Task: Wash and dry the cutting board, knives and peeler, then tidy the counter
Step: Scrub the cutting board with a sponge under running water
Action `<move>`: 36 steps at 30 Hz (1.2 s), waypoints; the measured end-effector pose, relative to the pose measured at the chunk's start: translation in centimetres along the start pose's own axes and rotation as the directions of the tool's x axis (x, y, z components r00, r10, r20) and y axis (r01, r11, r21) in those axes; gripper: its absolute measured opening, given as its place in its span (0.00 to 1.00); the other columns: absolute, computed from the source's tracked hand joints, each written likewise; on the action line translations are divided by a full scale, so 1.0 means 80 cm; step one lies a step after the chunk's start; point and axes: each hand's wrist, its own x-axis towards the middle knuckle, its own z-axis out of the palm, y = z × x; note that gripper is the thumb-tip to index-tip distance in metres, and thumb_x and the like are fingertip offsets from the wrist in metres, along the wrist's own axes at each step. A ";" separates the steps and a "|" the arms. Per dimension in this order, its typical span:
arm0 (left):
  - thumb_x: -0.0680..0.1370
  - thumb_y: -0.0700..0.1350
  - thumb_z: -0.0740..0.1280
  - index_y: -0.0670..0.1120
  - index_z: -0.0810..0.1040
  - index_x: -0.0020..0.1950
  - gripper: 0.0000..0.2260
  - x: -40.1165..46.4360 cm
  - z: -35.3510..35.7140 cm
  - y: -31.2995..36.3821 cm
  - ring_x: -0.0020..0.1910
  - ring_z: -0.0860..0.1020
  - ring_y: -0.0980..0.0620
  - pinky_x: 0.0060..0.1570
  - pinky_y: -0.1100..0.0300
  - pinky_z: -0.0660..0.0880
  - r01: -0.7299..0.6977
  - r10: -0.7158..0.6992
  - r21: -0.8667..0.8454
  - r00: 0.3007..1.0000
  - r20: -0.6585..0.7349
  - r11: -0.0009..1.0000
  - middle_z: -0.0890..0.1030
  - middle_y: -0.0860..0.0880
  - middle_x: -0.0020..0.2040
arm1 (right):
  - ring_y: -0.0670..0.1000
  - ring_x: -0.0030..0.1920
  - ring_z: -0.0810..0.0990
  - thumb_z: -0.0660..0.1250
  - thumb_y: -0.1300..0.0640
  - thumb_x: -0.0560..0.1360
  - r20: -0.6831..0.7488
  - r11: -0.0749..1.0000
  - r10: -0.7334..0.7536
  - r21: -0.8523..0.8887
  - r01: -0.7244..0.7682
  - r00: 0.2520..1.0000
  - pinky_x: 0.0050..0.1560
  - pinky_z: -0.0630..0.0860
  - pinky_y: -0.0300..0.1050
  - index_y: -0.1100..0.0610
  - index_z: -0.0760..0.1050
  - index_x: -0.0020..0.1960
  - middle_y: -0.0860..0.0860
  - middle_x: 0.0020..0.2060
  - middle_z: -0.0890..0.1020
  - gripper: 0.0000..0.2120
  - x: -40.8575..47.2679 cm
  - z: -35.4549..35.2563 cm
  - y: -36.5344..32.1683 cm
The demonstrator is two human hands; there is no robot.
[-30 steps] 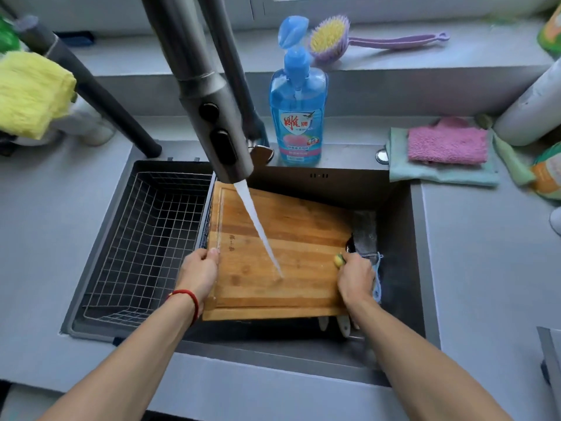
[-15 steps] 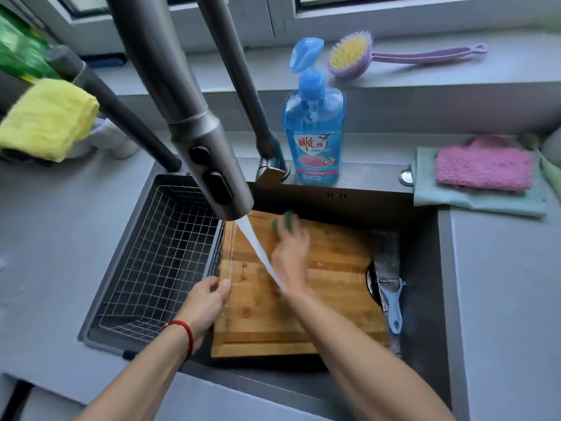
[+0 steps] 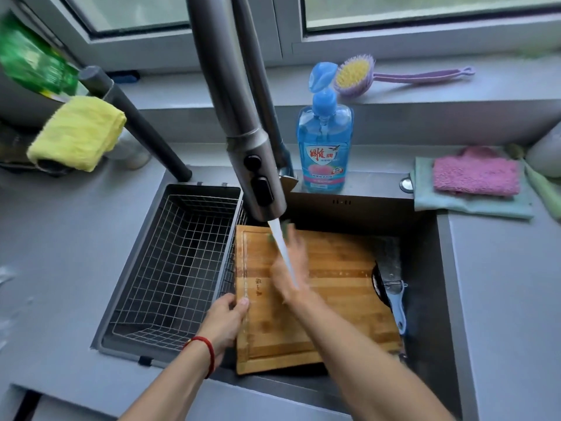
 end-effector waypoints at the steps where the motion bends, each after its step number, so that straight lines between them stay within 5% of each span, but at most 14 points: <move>1: 0.84 0.48 0.64 0.45 0.79 0.56 0.09 -0.001 0.001 -0.001 0.48 0.85 0.42 0.47 0.46 0.82 -0.013 0.013 0.009 1.000 0.001 1.000 0.86 0.43 0.49 | 0.54 0.81 0.50 0.58 0.62 0.79 0.056 0.995 -0.098 0.022 0.097 0.994 0.81 0.50 0.49 0.50 0.58 0.82 0.55 0.82 0.54 0.31 -0.019 0.013 -0.017; 3: 0.83 0.48 0.65 0.42 0.79 0.55 0.09 -0.001 0.003 -0.004 0.43 0.83 0.42 0.35 0.55 0.77 -0.027 0.027 0.008 1.000 0.016 1.000 0.85 0.40 0.45 | 0.39 0.79 0.47 0.57 0.61 0.77 0.121 0.960 -0.276 0.075 0.268 0.954 0.78 0.45 0.33 0.51 0.63 0.80 0.54 0.80 0.58 0.31 -0.051 0.013 -0.019; 5: 0.84 0.47 0.65 0.43 0.79 0.56 0.08 -0.002 0.004 -0.007 0.43 0.84 0.43 0.29 0.61 0.74 -0.029 0.029 -0.010 0.999 0.033 1.000 0.86 0.41 0.47 | 0.43 0.80 0.52 0.59 0.66 0.78 0.117 0.947 -0.320 0.045 0.317 0.940 0.80 0.51 0.40 0.54 0.65 0.79 0.55 0.79 0.61 0.30 -0.054 -0.010 0.028; 7: 0.84 0.48 0.64 0.46 0.79 0.57 0.08 0.000 0.003 -0.007 0.47 0.85 0.44 0.31 0.60 0.76 -0.037 0.037 0.000 0.998 0.059 0.999 0.87 0.45 0.49 | 0.56 0.81 0.54 0.60 0.70 0.78 0.053 0.991 -0.025 -0.132 0.032 0.998 0.81 0.53 0.52 0.51 0.60 0.81 0.54 0.82 0.56 0.35 -0.040 -0.055 0.088; 9: 0.84 0.49 0.64 0.48 0.78 0.57 0.07 0.004 0.001 -0.004 0.50 0.85 0.44 0.41 0.53 0.80 -0.054 0.053 0.023 0.996 0.078 0.998 0.87 0.47 0.50 | 0.60 0.80 0.56 0.57 0.74 0.77 -0.050 0.913 0.365 -0.175 -0.368 0.930 0.80 0.55 0.53 0.50 0.57 0.82 0.54 0.83 0.52 0.37 -0.022 -0.097 0.133; 11: 0.84 0.49 0.64 0.49 0.77 0.59 0.07 0.007 -0.003 -0.001 0.51 0.85 0.42 0.48 0.47 0.81 -0.068 0.065 0.034 0.994 0.085 0.997 0.86 0.45 0.52 | 0.61 0.78 0.59 0.56 0.73 0.78 -0.106 0.859 0.465 -0.183 -0.477 0.879 0.78 0.60 0.55 0.52 0.57 0.82 0.56 0.82 0.53 0.36 -0.025 -0.099 0.121; 14: 0.84 0.49 0.64 0.49 0.77 0.60 0.07 0.007 -0.004 0.002 0.53 0.83 0.33 0.54 0.33 0.79 -0.047 0.047 0.002 0.996 0.071 0.999 0.85 0.40 0.53 | 0.58 0.81 0.54 0.60 0.70 0.79 -0.039 0.953 0.280 -0.108 -0.282 0.959 0.80 0.55 0.55 0.49 0.60 0.81 0.53 0.82 0.53 0.34 -0.070 -0.051 0.056; 18: 0.84 0.49 0.63 0.49 0.77 0.58 0.07 0.003 -0.002 0.001 0.46 0.84 0.36 0.47 0.38 0.78 -0.046 0.050 -0.050 0.995 0.082 0.998 0.85 0.39 0.51 | 0.43 0.79 0.48 0.60 0.66 0.81 0.157 0.992 -0.117 -0.034 0.124 0.981 0.80 0.40 0.45 0.41 0.61 0.80 0.41 0.80 0.52 0.33 -0.142 -0.020 0.030; 22: 0.84 0.48 0.64 0.46 0.77 0.59 0.08 -0.008 0.000 0.000 0.42 0.82 0.38 0.36 0.51 0.73 -0.067 0.073 -0.058 0.991 0.111 0.996 0.85 0.43 0.47 | 0.52 0.73 0.67 0.59 0.67 0.82 0.097 0.936 0.350 -0.077 -0.343 0.932 0.74 0.63 0.44 0.47 0.62 0.80 0.50 0.80 0.60 0.30 -0.138 -0.096 0.094; 24: 0.83 0.48 0.65 0.46 0.76 0.60 0.09 -0.014 0.001 0.007 0.43 0.81 0.41 0.36 0.53 0.72 -0.089 0.093 -0.044 0.988 0.122 0.995 0.86 0.43 0.48 | 0.57 0.70 0.71 0.58 0.70 0.79 0.020 0.873 0.470 -0.162 -0.461 0.883 0.71 0.67 0.48 0.52 0.63 0.79 0.56 0.76 0.67 0.31 -0.139 -0.117 0.104; 29: 0.82 0.46 0.67 0.56 0.61 0.76 0.26 -0.038 -0.011 0.063 0.53 0.84 0.42 0.47 0.41 0.82 -0.247 0.253 -0.058 0.956 0.146 0.967 0.82 0.46 0.60 | 0.54 0.71 0.69 0.63 0.65 0.77 0.140 0.985 0.135 -0.129 -0.117 0.981 0.74 0.67 0.53 0.48 0.65 0.77 0.50 0.73 0.68 0.30 -0.173 -0.119 0.048; 32: 0.82 0.40 0.66 0.64 0.56 0.79 0.33 -0.052 -0.023 0.099 0.47 0.87 0.43 0.34 0.49 0.83 -0.276 0.312 -0.211 0.936 0.161 0.937 0.81 0.44 0.62 | 0.50 0.73 0.66 0.66 0.56 0.72 0.231 0.994 -0.040 -0.091 0.063 0.972 0.76 0.65 0.54 0.43 0.62 0.76 0.45 0.75 0.65 0.34 -0.193 -0.173 0.038; 36: 0.81 0.36 0.63 0.58 0.57 0.81 0.33 -0.068 -0.023 0.129 0.40 0.87 0.44 0.33 0.52 0.82 -0.231 0.307 -0.329 0.930 0.201 0.916 0.82 0.38 0.57 | 0.52 0.70 0.65 0.71 0.46 0.67 0.310 0.964 -0.124 -0.186 0.188 0.942 0.73 0.66 0.52 0.40 0.53 0.80 0.47 0.73 0.62 0.46 -0.176 -0.218 0.027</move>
